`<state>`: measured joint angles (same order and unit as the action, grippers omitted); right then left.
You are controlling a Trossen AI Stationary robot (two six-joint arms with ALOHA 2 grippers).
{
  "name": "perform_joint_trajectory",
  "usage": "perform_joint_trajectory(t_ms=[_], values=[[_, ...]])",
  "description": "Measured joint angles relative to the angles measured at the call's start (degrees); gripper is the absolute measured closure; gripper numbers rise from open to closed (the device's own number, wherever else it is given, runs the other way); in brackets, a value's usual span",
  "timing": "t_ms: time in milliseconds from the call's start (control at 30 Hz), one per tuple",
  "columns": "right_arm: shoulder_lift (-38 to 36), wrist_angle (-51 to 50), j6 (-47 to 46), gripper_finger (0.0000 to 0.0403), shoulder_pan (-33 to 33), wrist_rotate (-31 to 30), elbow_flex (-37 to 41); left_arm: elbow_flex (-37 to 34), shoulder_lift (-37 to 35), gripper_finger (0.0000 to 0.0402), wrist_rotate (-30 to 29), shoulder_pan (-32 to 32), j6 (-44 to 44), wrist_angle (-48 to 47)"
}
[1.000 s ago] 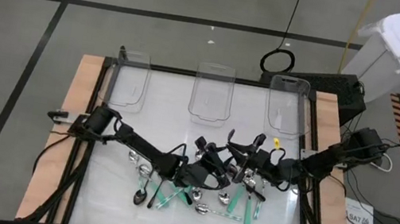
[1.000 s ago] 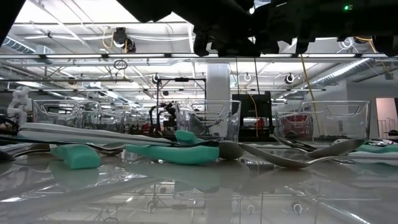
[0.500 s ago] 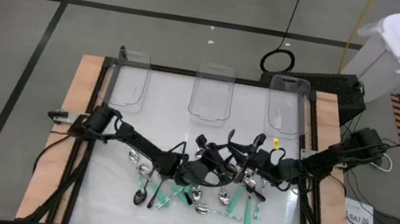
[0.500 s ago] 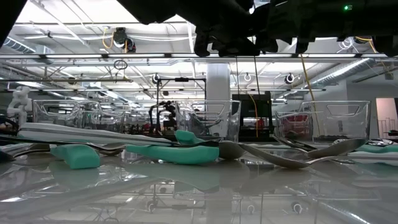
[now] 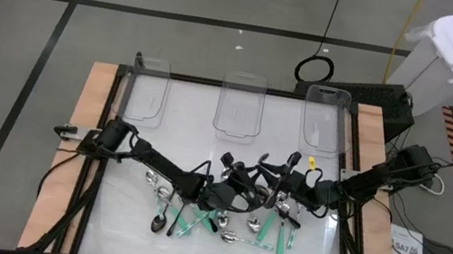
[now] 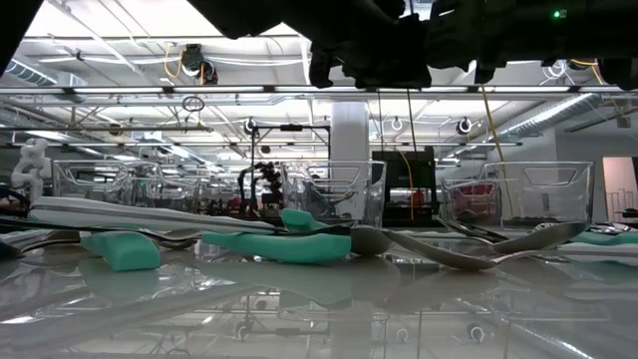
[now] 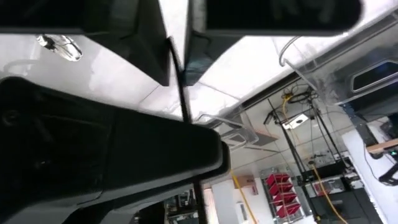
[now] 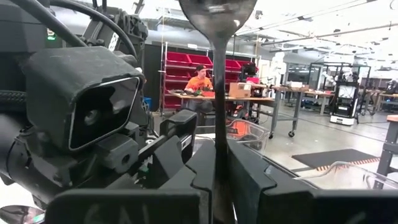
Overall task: Sort silverware by color (type)
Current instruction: Put the black spoon into the right transparent bin
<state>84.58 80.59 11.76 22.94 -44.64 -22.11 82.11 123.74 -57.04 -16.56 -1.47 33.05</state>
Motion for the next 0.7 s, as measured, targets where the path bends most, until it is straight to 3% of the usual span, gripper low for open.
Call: perform_joint_trajectory(t_ms=[100,433,700], values=[[0.0,-0.34,0.96,0.0378,0.04,-0.15,0.0,0.0,0.0,0.0391,-1.69,0.04,0.14,-0.53],[-0.23,-1.28,1.3,0.0327,0.57,-0.01,0.0,0.02,-0.02,0.0397,-1.35,-1.08,-0.83,-1.8],[-8.07,-14.72,-2.46,0.0272,0.85,0.42,-0.11,0.02,-4.49,0.0398,0.87,-1.54,0.78,-10.57]])
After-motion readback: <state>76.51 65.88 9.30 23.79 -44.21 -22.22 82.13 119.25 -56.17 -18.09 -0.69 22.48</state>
